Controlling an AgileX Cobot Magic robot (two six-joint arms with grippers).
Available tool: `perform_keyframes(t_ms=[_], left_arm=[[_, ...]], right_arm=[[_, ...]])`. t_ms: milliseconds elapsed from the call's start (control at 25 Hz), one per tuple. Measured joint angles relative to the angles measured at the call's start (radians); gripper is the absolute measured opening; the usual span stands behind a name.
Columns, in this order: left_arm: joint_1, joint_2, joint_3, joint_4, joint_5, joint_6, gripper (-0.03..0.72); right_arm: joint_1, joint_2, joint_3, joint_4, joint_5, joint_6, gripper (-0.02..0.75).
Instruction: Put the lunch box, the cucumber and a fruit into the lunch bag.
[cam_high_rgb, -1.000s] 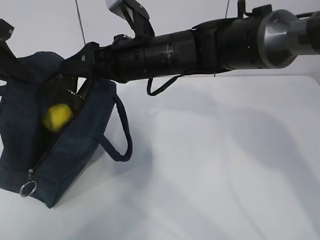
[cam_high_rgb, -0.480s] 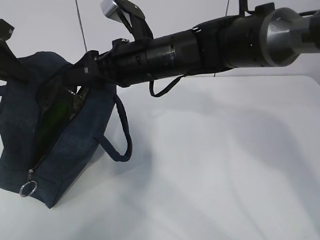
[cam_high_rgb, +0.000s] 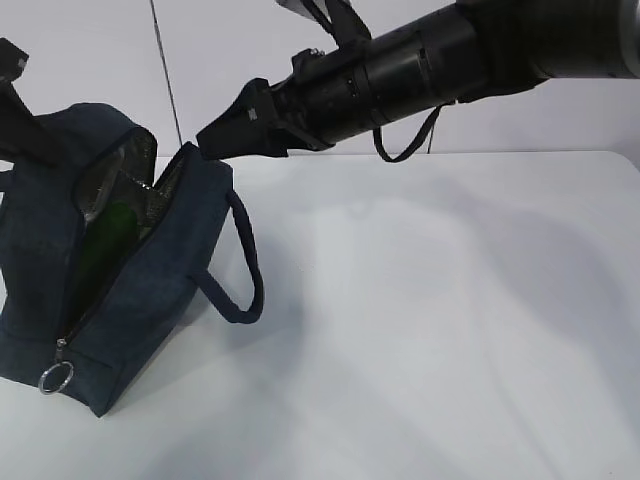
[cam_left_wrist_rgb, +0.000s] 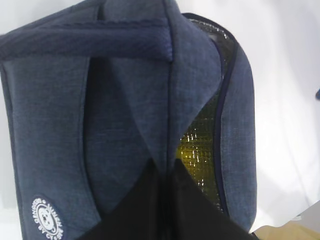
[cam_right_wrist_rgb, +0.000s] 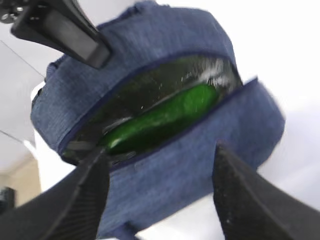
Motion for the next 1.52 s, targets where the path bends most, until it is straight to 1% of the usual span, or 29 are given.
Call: perform_keyframes(t_ms=[80, 160, 240, 520, 760, 880, 1000, 1080, 1200, 1400, 1520], left_arm=[[0.0, 0.0, 0.0, 0.0, 0.0, 0.0, 0.0], [0.0, 0.0, 0.0, 0.0, 0.0, 0.0, 0.0], [0.0, 0.0, 0.0, 0.0, 0.0, 0.0, 0.0], [0.0, 0.0, 0.0, 0.0, 0.0, 0.0, 0.0], [0.0, 0.0, 0.0, 0.0, 0.0, 0.0, 0.0], [0.0, 0.0, 0.0, 0.0, 0.0, 0.002, 0.0], [0.0, 0.0, 0.0, 0.0, 0.0, 0.0, 0.0], [0.0, 0.0, 0.0, 0.0, 0.0, 0.0, 0.0], [0.0, 0.0, 0.0, 0.0, 0.0, 0.0, 0.0], [0.0, 0.0, 0.0, 0.0, 0.0, 0.0, 0.0], [0.0, 0.0, 0.0, 0.0, 0.0, 0.0, 0.0]], right_arm=[[-0.002, 0.0, 0.0, -0.054, 0.024, 0.117, 0.473], [-0.002, 0.0, 0.0, -0.097, 0.054, 0.189, 0.473], [-0.002, 0.0, 0.0, -0.11, 0.075, 0.221, 0.473], [-0.002, 0.011, 0.0, -0.114, 0.078, 0.344, 0.473], [-0.002, 0.056, 0.0, -0.068, 0.084, 0.384, 0.473], [-0.002, 0.078, 0.0, -0.023, 0.084, 0.402, 0.47], [-0.002, 0.105, 0.0, 0.023, 0.082, 0.416, 0.435], [-0.002, 0.118, 0.0, 0.04, 0.076, 0.42, 0.397], [-0.002, 0.135, 0.0, 0.049, 0.072, 0.422, 0.364], [-0.002, 0.165, -0.002, 0.059, 0.072, 0.422, 0.352], [-0.002, 0.178, -0.002, 0.078, 0.074, 0.41, 0.369]])
